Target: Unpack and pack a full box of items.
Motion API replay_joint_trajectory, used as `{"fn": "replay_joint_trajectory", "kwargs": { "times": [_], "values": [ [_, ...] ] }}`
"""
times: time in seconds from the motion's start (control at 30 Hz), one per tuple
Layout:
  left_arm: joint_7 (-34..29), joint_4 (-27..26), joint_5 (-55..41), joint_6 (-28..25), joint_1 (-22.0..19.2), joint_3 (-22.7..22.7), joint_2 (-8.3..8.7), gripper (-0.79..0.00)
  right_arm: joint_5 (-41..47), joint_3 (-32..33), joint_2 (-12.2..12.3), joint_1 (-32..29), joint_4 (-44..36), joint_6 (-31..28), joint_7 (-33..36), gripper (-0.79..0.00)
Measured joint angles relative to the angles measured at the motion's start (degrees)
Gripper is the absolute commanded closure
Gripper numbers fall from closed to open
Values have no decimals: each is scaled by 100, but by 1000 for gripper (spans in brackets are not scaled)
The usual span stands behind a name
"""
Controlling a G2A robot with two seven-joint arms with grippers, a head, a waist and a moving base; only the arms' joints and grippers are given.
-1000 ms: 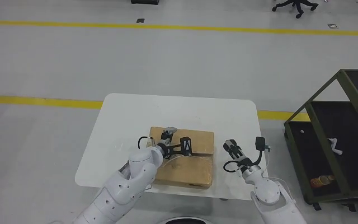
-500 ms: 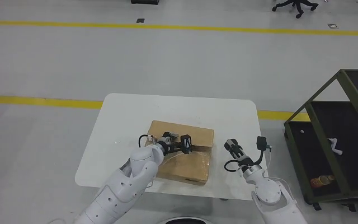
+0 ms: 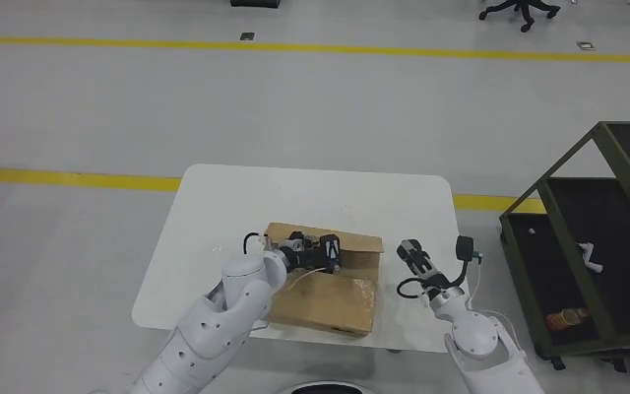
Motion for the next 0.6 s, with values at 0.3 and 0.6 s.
{"fn": "replay_joint_trajectory", "kwargs": {
  "times": [0.3, 0.6],
  "values": [
    [-416, -504, -291, -383, 198, -231, 24, -785, 85, 329, 32, -18, -264, -3, 122, 0],
    [-311, -284, -163, 4, -45, -222, -29, -785, 184, 620, 66, -31, -385, -165, 332, -3]
  ]
}}
